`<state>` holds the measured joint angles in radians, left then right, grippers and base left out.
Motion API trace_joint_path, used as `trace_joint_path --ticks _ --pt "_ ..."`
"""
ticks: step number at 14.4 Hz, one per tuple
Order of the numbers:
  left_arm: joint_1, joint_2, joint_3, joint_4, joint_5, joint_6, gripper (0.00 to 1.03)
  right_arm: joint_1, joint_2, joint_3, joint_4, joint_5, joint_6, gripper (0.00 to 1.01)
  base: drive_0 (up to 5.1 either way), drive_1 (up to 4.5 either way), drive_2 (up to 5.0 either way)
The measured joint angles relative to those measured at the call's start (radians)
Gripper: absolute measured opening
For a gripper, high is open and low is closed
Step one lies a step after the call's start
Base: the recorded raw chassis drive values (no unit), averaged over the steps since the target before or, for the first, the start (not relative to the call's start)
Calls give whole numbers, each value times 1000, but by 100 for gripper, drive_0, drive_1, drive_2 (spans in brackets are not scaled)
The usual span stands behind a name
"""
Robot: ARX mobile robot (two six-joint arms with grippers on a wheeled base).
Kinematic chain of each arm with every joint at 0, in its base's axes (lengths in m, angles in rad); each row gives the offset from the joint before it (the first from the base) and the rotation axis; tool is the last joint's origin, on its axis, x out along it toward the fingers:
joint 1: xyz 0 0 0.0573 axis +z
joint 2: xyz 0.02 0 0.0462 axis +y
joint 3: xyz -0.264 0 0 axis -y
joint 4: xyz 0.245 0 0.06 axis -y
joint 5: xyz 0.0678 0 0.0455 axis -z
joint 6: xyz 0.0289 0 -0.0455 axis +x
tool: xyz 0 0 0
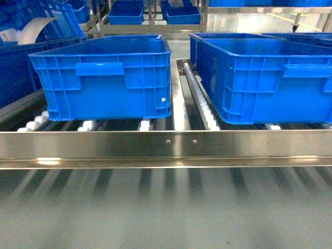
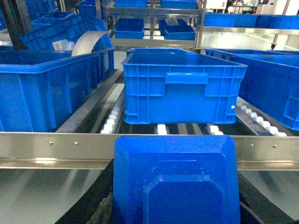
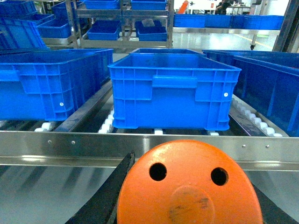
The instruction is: Sort blue parts and orange caps into right shelf containers
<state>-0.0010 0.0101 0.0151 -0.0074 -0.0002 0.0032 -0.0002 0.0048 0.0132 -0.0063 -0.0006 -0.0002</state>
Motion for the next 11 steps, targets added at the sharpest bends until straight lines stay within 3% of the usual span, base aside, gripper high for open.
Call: trace_joint_path --ticks 11 --pt "0 0 0 0 -2 0 43 0 0 0 3 0 0 44 -12 396 -419"
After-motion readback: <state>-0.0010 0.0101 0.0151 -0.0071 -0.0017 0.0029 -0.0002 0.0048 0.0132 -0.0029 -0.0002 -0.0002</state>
